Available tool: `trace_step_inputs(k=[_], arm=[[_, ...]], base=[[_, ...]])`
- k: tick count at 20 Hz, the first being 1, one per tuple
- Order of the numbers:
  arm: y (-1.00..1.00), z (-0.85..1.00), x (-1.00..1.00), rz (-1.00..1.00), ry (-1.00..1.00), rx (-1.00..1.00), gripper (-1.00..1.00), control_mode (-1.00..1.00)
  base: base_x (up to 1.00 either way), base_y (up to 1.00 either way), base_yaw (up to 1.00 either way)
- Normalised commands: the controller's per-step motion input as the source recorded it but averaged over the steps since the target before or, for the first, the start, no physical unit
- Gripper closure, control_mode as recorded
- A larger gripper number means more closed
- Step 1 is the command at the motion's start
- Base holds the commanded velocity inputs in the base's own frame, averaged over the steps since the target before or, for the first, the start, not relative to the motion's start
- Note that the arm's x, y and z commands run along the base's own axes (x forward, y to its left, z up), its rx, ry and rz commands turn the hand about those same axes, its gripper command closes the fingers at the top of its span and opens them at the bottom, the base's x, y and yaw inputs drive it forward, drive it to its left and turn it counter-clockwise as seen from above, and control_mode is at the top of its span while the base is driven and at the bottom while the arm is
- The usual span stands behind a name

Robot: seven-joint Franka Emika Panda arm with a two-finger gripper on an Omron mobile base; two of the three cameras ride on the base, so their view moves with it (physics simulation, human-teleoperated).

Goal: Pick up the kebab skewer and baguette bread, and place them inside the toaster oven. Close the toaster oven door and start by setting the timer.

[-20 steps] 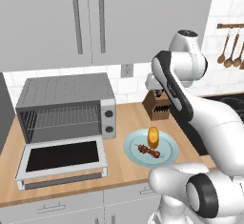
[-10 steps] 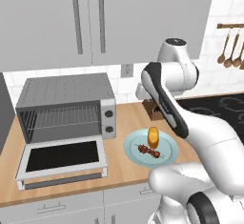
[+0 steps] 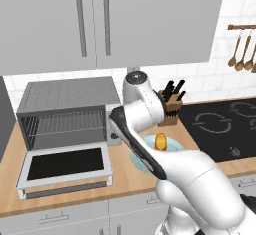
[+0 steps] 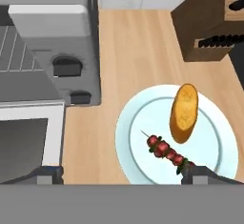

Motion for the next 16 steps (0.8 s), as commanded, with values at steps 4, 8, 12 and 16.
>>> trace_step_inputs(k=[4, 8, 12, 16], arm=[[1.0, -0.1, 0.0, -0.05, -0.32, -0.04, -1.0, -1.0], [1.0, -0.09, 0.04, -0.01, -0.34, -0.03, -1.0, -1.0], [1.0, -0.38, 0.15, -0.01, -0.58, -0.03, -1.0, -1.0], [0.94, -0.33, 0.37, 0.0, -0.27, 0.0, -1.0, -1.0]], base=[[0.0, 0.0, 0.0], [0.0, 0.0, 0.0], [0.0, 0.0, 0.0], [0.0, 0.0, 0.0]])
